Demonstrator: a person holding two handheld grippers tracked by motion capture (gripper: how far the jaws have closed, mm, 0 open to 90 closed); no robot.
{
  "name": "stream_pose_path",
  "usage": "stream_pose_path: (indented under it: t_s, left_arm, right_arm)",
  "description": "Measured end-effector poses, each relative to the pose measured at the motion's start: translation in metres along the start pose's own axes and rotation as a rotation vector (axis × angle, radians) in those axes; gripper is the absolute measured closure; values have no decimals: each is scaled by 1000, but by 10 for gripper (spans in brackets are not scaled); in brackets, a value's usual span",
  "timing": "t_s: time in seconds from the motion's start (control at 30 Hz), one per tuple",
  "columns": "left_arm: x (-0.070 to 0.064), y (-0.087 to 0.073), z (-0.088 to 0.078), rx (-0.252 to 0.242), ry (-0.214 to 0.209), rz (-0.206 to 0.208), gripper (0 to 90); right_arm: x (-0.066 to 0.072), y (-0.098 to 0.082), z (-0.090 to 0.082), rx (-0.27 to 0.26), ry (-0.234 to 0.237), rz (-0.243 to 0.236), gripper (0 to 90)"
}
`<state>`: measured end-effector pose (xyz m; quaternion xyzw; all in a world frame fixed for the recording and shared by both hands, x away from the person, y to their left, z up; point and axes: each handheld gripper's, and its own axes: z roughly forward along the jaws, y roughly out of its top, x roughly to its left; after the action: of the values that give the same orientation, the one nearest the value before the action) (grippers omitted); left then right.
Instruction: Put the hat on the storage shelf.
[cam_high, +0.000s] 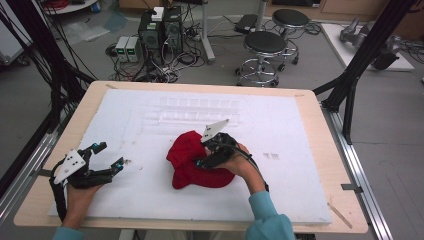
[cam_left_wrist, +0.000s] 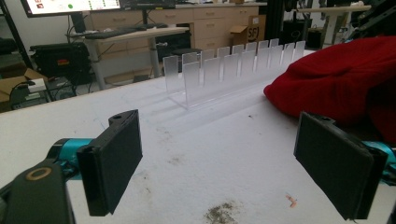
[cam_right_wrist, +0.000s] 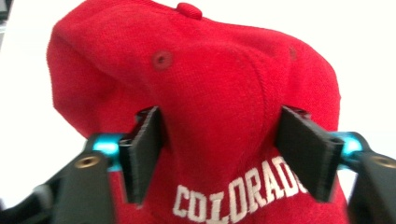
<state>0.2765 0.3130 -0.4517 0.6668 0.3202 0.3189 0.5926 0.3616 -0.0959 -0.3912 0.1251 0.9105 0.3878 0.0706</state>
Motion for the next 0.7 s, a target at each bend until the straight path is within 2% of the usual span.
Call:
stream_pose_path:
  t_s: [0.23, 0.33, 0.6, 0.7]
  left_arm:
    - [0, 0, 0, 0, 1, 1, 154]
    - [0, 0, 0, 0, 0, 0, 154]
    - [0, 0, 0, 1, 0, -3, 154]
    - [0, 0, 0, 0, 0, -5, 154]
  right_arm:
    - [0, 0, -4, 11, 2, 33, 618]
    - [0, 0, -3, 24, -12, 40, 698]
    - [2, 2, -2, 54, -34, 45, 818]
    - [4, 2, -3, 44, -48, 38, 859]
